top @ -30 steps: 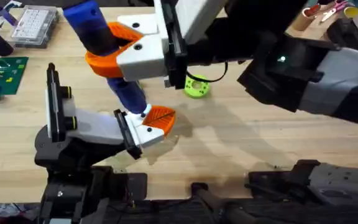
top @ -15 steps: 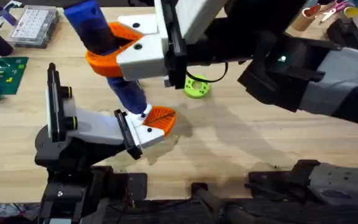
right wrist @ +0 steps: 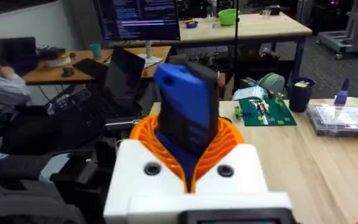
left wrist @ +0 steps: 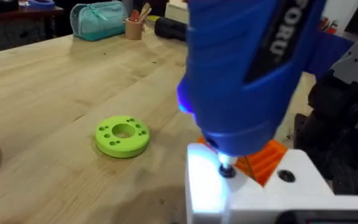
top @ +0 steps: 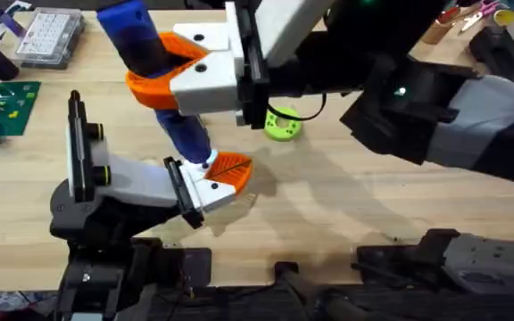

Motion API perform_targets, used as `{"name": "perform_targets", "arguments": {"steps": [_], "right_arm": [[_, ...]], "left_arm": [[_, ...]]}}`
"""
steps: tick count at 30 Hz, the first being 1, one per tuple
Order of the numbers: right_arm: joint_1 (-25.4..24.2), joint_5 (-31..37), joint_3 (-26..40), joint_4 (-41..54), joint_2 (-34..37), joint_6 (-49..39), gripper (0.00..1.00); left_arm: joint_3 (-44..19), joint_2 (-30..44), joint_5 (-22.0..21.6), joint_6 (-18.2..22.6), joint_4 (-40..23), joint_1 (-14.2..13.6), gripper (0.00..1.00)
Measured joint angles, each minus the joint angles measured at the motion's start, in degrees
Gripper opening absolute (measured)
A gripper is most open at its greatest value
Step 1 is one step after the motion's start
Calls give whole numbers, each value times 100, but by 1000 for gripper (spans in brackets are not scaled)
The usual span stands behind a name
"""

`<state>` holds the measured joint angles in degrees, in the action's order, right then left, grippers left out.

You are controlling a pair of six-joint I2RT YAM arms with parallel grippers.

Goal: Pick up the gripper from the table and insert it into the empty holder that is missing its gripper. Then pick up a screw, insert it into the mounting hole, and use the screwdriver to tighten it. Finally, clean up the table by picking up the vegetable and placing it into the bucket.

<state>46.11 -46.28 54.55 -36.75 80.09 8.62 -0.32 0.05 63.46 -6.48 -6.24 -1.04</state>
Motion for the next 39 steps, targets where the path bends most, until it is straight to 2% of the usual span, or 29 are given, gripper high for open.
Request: {"name": "perform_targets", "arguments": {"steps": [7, 13, 18, 24, 30, 35, 39], "right_arm": [[0, 0, -37, -128, 0, 35, 24], [-116, -15, -207, -1444, 118, 514, 23], [-501, 24, 510, -1192, 118, 639, 23], [-526, 25, 1205, -849, 97, 615, 23], [-610, 15, 1582, 257, 87, 405, 23], [-773, 185, 1759, 2143, 85, -466, 23], [-973, 857, 1770, 3569, 94, -1480, 22]], "left_arm": [[0, 0, -2, 2, 2, 0, 5], [-4, -2, -61, 26, 9, 11, 5], [-4, -2, -26, 26, 4, 7, 5], [-4, -2, -26, 26, 4, 7, 5], [-4, -2, -26, 26, 4, 7, 5], [-4, -2, -24, 28, 4, 7, 5], [-4, -2, -24, 28, 4, 7, 5]]}}
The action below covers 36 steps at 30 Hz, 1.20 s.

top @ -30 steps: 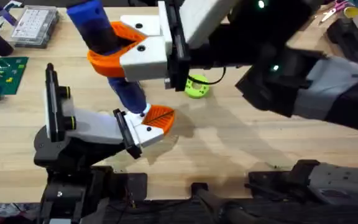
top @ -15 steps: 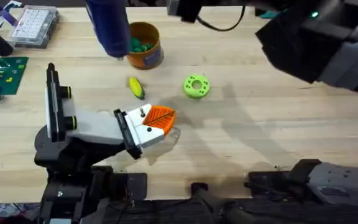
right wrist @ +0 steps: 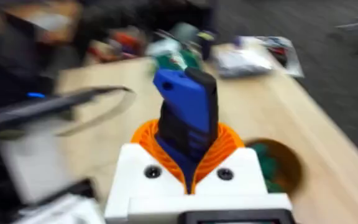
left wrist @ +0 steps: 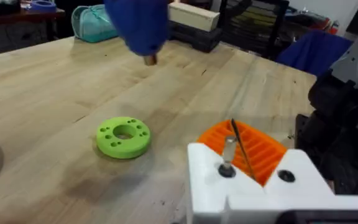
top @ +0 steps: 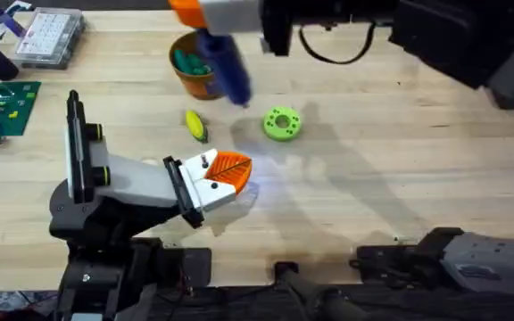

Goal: Pick up the gripper from the table and insert it into the empty holder that is missing its gripper. Then pick up a screw, insert it into the mounting hole, and use the screwdriver to tighten it. Finally, clean up the table by picking up the vegetable and placing it into the bucket.

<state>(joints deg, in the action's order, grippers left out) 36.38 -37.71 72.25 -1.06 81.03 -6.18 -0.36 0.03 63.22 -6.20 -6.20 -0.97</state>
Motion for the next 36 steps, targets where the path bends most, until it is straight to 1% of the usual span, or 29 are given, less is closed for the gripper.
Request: {"name": "perform_targets", "arguments": {"steps": [3, 6, 11, 16, 19, 23, 26, 31, 33, 35, 36], "right_arm": [[-191, 677, 11, 511, 60, -752, 22], [-391, 1410, 15, 799, 222, -1523, 22], [-678, 2582, 15, 877, 793, -2697, 22], [-949, 3443, 17, 840, 1499, -3805, 22], [-1102, 3854, 17, 748, 1934, -4453, 22], [-1300, 4229, 17, 493, 2477, -5246, 22], [-1439, 4371, 17, 256, 2841, -5713, 22], [-1617, 4463, 17, 23, 3263, -6111, 34], [-1636, 4500, 17, 25, 3362, -6195, 118], [-1639, 4528, 20, 29, 3420, -6294, 397], [-1639, 4538, 26, 12, 3424, -6327, 499]], "left_arm": [[0, 0, 0, 0, 0, 0, 5], [0, 0, 0, -2, 0, 0, 5], [0, 0, 0, -2, 0, 0, 5], [0, 0, -4, -2, 0, 0, 5], [0, 0, -6, -2, 0, 0, 5], [0, 0, -10, -2, 0, 0, 5], [0, 0, -24, -2, 4, 0, 5], [0, 0, -33, -2, 6, 0, 5], [0, 0, -34, -2, 7, 0, 5], [0, 0, -43, -2, 8, 0, 5], [0, 0, -45, -2, 9, 0, 5]]}}
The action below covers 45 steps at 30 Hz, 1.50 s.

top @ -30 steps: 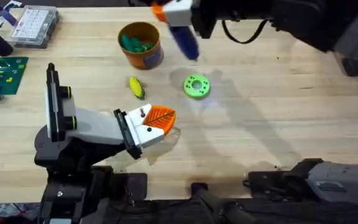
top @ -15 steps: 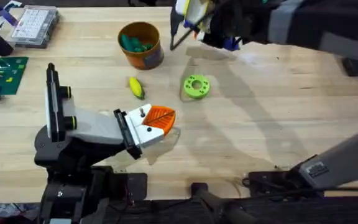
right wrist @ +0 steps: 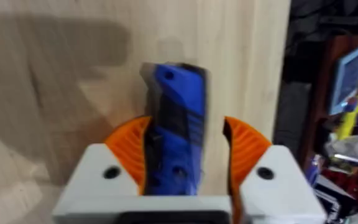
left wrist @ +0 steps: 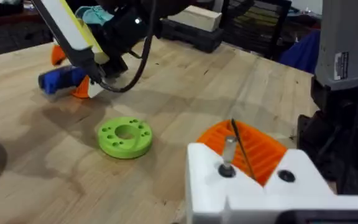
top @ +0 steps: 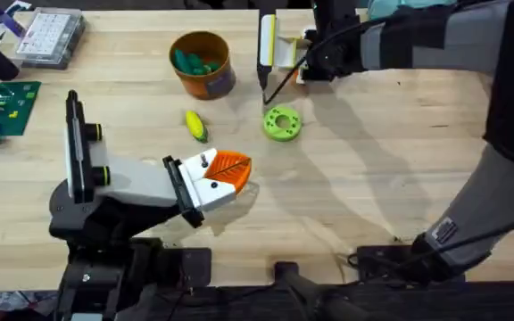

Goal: Pick up the gripper from the table and insert it into the empty holder that is missing its gripper. Then pick up a screw, insert it into the mounting hole, and use the screwdriver to tighten it. Finally, clean up the table by picking up the vegetable and placing it into the bucket.

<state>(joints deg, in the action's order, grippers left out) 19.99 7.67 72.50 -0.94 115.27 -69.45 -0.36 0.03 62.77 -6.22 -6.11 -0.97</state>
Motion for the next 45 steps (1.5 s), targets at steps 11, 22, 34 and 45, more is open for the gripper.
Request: {"name": "perform_targets", "arguments": {"steps": [11, 22, 34, 45], "right_arm": [[4, 28, 106, -82, -36, -130, 977], [4, 28, 110, -82, -36, -133, 993], [4, 30, 110, -80, -36, -133, 994], [4, 30, 110, -80, -36, -133, 994]], "left_arm": [[0, 0, -3, 0, 0, 0, 5], [0, 0, -3, 1, 2, 0, 5], [0, 0, -3, 0, 2, 0, 5], [0, 0, -3, 0, 2, 0, 5]]}}
